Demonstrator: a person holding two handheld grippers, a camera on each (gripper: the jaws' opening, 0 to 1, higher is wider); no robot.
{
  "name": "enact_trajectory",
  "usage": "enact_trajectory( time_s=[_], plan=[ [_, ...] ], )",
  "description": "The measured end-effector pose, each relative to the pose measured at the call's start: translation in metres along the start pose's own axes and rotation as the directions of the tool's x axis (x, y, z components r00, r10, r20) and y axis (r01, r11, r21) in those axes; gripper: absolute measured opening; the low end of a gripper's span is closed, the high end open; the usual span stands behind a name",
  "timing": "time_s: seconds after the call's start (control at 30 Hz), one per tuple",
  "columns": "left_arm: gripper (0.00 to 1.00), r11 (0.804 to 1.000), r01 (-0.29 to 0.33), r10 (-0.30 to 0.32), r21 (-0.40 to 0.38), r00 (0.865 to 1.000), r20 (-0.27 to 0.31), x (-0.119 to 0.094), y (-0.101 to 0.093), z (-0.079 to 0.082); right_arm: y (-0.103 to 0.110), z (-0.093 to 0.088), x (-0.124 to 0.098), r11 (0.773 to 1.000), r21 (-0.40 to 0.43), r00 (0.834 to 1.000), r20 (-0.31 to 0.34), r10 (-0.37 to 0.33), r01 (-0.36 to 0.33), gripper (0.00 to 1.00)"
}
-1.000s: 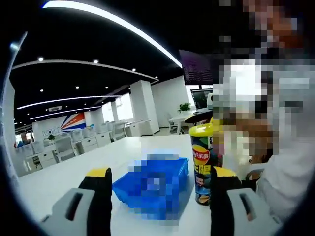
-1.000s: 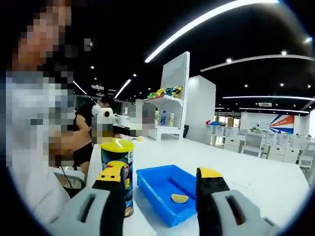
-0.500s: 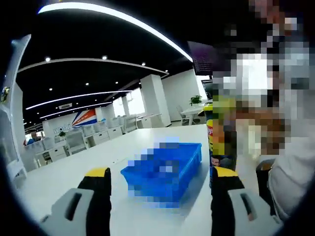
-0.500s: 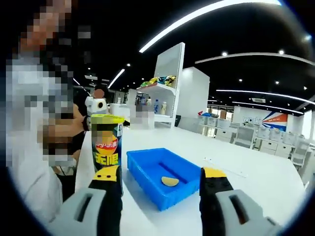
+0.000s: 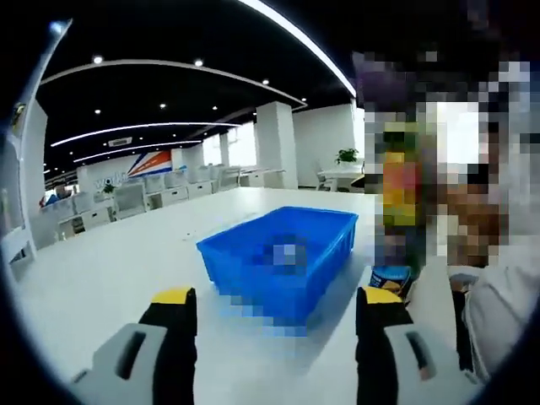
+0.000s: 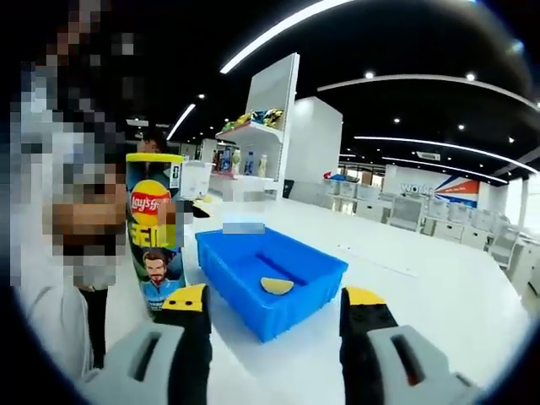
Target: Open the lid of the chip container on the table, take out the chips, place them into the box in front of the container, and close the lid
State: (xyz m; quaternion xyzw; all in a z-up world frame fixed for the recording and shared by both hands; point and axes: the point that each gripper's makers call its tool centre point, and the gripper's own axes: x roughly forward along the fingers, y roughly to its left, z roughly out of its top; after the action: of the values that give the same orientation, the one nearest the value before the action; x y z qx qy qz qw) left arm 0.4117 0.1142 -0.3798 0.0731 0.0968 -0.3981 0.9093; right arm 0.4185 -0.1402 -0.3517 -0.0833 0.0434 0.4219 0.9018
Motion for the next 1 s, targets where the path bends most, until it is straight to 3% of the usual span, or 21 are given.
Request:
enact_trajectory(
  time_s=[0.17,0.37,0.73,1.0],
  plan=[
    [0.78,0.999,0.023,-0.024,-0.026,0.999,-0.023,0.017,-0.009,-0.009,0.007,-0.021,0.010,0.999,0.024,0.998,-0.049,0.025,-0.024,0.58],
    [0.75,0.998,0.006,-0.007,-0.056,1.000,-0.020,0.031,-0.008,-0.014,0.010,-0.031,0.024,1.000,0.017,0.997,-0.078,0.027,-0.026,0.58],
    [0.70,0.999,0.000,-0.001,-0.052,0.999,-0.034,0.052,-0.012,-0.026,0.017,-0.041,0.048,0.998,0.032,0.993,-0.101,0.060,-0.058,0.55],
    [0.66,0.996,0.009,-0.009,-0.088,1.000,-0.005,0.056,-0.013,-0.024,0.021,-0.045,0.057,0.998,0.037,0.992,-0.110,0.058,-0.054,0.55]
  ],
)
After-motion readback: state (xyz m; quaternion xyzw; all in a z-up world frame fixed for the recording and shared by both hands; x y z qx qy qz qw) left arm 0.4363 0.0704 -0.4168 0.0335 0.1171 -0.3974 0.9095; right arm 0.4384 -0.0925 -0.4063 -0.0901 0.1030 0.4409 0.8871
